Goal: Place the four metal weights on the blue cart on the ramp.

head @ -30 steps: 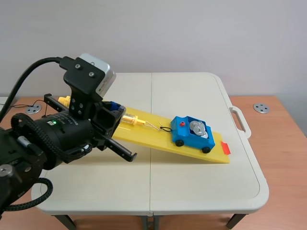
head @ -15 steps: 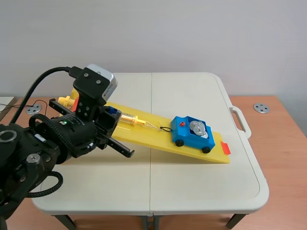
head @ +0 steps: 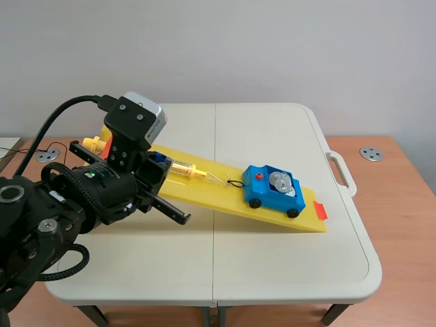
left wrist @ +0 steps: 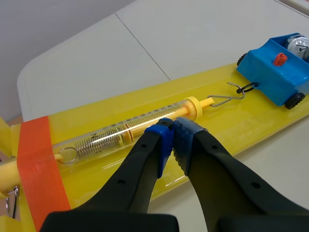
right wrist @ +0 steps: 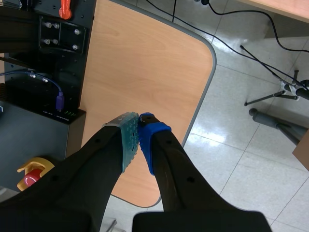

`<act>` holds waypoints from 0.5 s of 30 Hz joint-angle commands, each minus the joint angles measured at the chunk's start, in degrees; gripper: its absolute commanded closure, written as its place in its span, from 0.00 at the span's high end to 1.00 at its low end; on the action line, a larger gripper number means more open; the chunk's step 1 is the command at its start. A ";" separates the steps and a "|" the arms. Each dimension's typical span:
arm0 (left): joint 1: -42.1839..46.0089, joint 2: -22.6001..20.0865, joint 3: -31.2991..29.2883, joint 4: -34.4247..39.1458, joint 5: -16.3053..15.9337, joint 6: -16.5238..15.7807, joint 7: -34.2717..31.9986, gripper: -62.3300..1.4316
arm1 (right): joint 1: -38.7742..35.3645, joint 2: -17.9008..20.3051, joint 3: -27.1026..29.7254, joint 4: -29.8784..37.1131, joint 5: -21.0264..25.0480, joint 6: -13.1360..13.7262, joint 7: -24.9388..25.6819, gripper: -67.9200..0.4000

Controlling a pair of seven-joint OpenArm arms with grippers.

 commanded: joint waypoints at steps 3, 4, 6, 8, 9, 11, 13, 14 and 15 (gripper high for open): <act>-2.08 1.25 -0.63 4.35 -0.59 2.47 -7.28 0.06 | -2.32 0.76 3.85 7.41 2.73 1.53 3.87 0.01; -2.08 1.25 -0.63 4.35 -0.59 2.47 -7.28 0.06 | -2.32 0.76 3.85 7.41 2.73 1.53 3.87 0.01; -2.08 1.25 -0.63 4.35 -0.59 2.47 -7.28 0.06 | -2.32 0.76 3.85 7.41 2.73 1.53 3.87 0.01; -2.08 1.25 -0.63 4.35 -0.59 2.47 -7.28 0.06 | -2.32 0.76 3.85 7.41 2.73 1.53 3.87 0.01; -2.08 1.25 -0.63 4.35 -0.59 2.47 -7.28 0.06 | -2.32 0.76 3.85 7.41 2.73 1.53 3.87 0.01; -2.08 1.25 -0.63 4.35 -0.59 2.47 -7.28 0.07 | -2.32 0.76 3.85 7.41 2.73 1.53 3.89 0.01; -2.08 1.25 -0.63 4.37 -0.61 2.47 -7.26 0.06 | -2.19 0.76 3.85 7.41 2.73 1.53 4.15 0.01; -2.05 1.22 -0.63 4.37 -0.63 2.45 -7.21 0.07 | -2.10 0.79 3.85 7.41 2.73 1.53 4.39 0.01; -2.01 1.22 -0.63 4.42 -0.74 2.45 -7.10 0.06 | -1.86 0.79 3.85 7.41 2.73 1.53 4.81 0.02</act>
